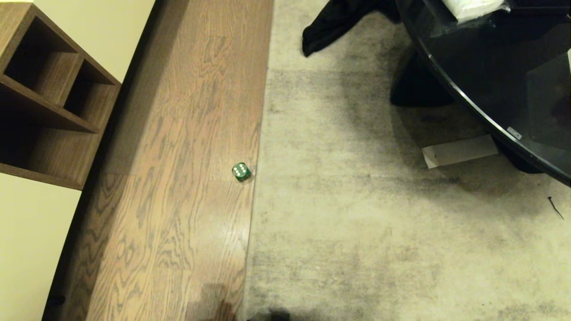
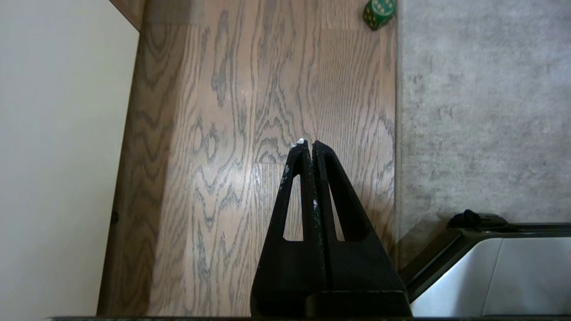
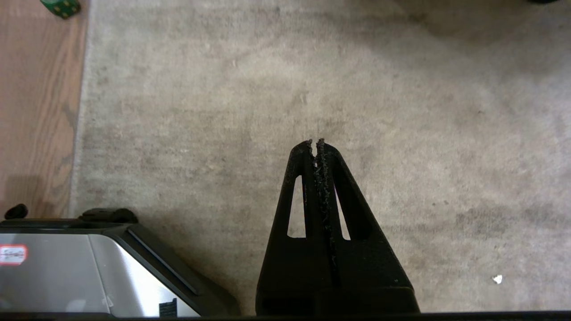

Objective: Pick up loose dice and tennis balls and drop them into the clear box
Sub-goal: Pick up toys out of the box

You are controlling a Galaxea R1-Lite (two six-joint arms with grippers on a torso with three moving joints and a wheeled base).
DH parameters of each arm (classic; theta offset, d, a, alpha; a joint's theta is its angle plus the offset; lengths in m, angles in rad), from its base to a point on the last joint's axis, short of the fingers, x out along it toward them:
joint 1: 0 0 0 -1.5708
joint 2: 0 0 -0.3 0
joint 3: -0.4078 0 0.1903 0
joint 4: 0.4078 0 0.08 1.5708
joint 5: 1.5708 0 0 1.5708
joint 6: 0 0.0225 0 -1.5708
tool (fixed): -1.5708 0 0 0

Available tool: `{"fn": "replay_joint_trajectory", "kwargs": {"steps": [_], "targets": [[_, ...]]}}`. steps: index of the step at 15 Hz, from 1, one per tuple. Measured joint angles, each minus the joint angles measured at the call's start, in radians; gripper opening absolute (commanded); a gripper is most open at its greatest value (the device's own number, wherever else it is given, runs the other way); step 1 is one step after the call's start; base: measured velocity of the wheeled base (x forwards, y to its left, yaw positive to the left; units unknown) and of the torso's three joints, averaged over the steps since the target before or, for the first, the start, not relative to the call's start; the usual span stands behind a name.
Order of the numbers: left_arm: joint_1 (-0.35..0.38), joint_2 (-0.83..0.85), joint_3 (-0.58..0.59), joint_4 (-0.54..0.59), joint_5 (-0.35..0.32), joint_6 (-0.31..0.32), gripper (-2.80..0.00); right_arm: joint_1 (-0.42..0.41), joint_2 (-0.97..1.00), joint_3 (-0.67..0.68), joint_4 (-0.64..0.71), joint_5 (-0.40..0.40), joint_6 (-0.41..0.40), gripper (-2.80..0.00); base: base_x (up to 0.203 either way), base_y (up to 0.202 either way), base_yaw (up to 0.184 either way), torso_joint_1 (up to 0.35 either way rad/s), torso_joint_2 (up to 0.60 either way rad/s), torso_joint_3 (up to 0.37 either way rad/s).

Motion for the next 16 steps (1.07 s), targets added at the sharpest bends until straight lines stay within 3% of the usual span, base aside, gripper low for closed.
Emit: {"fn": "replay_joint_trajectory", "kwargs": {"steps": [16], "targets": [[0.001,0.000,0.000,0.000,-0.001,0.000,-2.80,0.000,0.000,0.000,-0.001,0.000,0.000,-2.80,0.000,0.000,0.000,0.002,0.00,-0.196]]}}
